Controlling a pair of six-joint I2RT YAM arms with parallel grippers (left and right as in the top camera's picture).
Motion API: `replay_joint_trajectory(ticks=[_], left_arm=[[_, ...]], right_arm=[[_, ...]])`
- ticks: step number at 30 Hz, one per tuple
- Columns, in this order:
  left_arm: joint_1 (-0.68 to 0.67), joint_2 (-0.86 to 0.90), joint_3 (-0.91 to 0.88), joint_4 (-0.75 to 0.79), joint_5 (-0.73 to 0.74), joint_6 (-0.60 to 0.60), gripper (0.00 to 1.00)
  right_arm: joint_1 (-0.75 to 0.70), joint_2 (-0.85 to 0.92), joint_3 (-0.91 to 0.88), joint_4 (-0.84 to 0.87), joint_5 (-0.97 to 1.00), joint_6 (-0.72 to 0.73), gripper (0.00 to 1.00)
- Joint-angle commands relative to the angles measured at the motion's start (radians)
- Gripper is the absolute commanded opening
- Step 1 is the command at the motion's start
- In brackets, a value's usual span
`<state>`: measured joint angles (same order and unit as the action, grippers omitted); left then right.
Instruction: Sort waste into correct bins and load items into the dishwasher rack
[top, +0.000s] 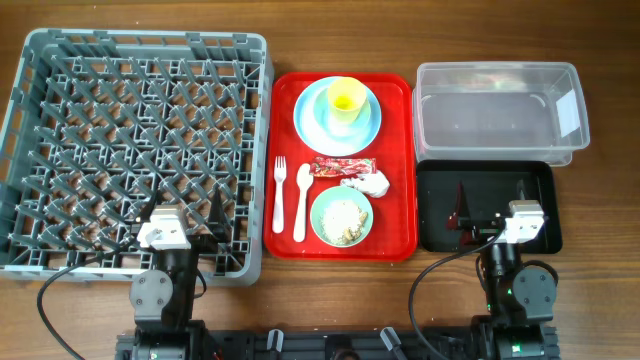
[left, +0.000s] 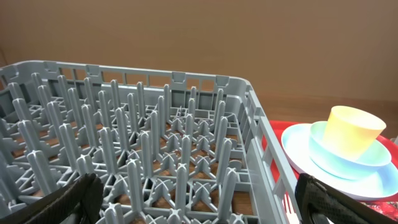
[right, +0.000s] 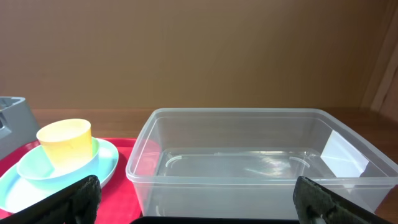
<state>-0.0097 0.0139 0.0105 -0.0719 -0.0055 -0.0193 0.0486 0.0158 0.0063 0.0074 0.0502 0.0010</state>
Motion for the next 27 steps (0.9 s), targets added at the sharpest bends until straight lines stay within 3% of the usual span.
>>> replay_joint_trajectory(ticks=[1,4,7,10,15,21,23,27], left_arm=[[0.006,-0.005,-0.005,0.063,-0.008,0.015,1.00],[0.006,-0.005,0.036,0.192,0.113,0.007,1.00],[0.006,0.008,0.224,0.064,0.152,-0.119,1.00],[0.006,0.102,0.458,-0.093,0.174,-0.124,1.00],[0.006,0.471,0.965,-0.473,0.290,-0.041,1.00],[0.006,1.046,1.680,-1.200,0.296,0.076,1.00],[0.006,1.210,1.875,-1.333,0.298,0.074,1.00],[0.006,1.441,2.096,-1.407,0.327,0.018,1.00]], right_arm=[[-0.005,0.005,-0.001,0.006,0.013,-0.008,1.00],[-0.005,0.005,-0.001,0.006,0.013,-0.008,1.00],[-0.005,0.005,-0.001,0.006,0.013,-0.008,1.00],[-0.005,0.005,-0.001,0.006,0.013,-0.008,1.00],[-0.005,0.005,-0.001,0.006,0.013,-0.009,1.00],[-0.005,0.005,-0.001,0.006,0.012,-0.008,1.00],[-0.005,0.005,-0.001,0.006,0.012,-0.008,1.00],[-0.005,0.005,-0.001,0.006,0.012,-0.008,1.00]])
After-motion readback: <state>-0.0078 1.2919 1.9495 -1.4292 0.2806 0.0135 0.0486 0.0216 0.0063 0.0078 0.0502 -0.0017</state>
